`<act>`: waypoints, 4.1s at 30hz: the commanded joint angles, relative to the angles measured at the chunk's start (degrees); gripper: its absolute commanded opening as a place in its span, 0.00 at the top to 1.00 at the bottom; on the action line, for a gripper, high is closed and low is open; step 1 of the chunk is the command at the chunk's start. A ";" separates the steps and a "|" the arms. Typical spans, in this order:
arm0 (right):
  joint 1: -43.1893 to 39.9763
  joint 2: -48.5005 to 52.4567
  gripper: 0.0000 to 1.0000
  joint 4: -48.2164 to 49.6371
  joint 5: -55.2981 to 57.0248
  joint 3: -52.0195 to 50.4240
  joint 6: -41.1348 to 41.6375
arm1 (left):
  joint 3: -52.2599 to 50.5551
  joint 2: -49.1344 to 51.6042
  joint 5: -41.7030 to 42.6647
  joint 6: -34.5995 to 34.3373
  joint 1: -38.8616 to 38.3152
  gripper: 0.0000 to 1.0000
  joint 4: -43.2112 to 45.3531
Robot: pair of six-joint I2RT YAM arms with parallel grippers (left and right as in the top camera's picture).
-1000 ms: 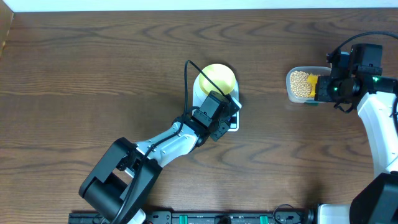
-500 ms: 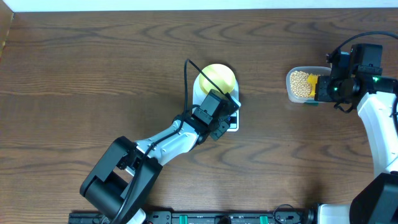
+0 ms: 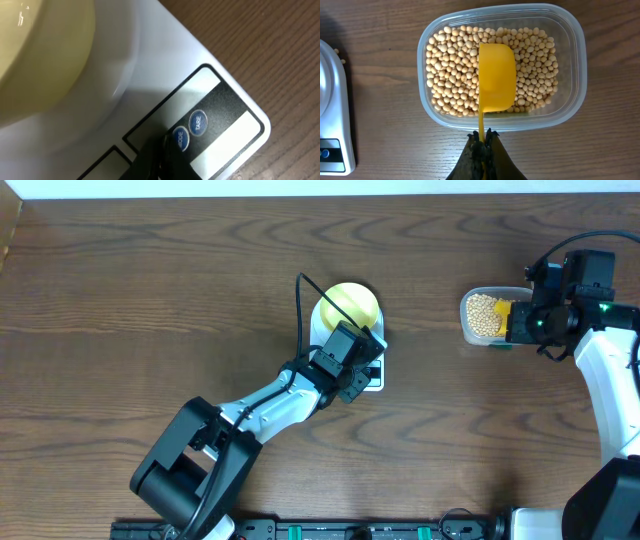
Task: Scoop item into bowl and weigh 50g on scale
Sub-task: 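Withdraw the left gripper from the scale to the side, then push the scoop into the soybeans with the right gripper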
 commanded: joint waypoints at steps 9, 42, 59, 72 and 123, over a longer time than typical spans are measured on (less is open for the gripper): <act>-0.55 0.26 0.99 0.00 -0.59 -0.13 0.13 | -2.36 -14.84 2.12 -7.10 0.96 0.83 -3.08; -0.57 0.26 0.99 -9.42 -0.55 -0.13 0.11 | -2.38 -44.26 -20.35 -10.38 16.83 0.01 -37.05; -0.57 0.26 0.99 -10.12 0.31 -0.13 -3.06 | -2.38 -43.56 -20.33 -10.40 16.83 0.00 -42.05; -0.57 0.26 0.99 -9.70 0.26 -0.13 -3.10 | -2.38 -43.56 -20.31 -10.40 16.83 0.00 -42.05; -0.68 0.28 0.99 0.55 -1.79 -5.99 -6.54 | -2.38 -42.18 6.32 -20.94 16.92 0.00 -30.23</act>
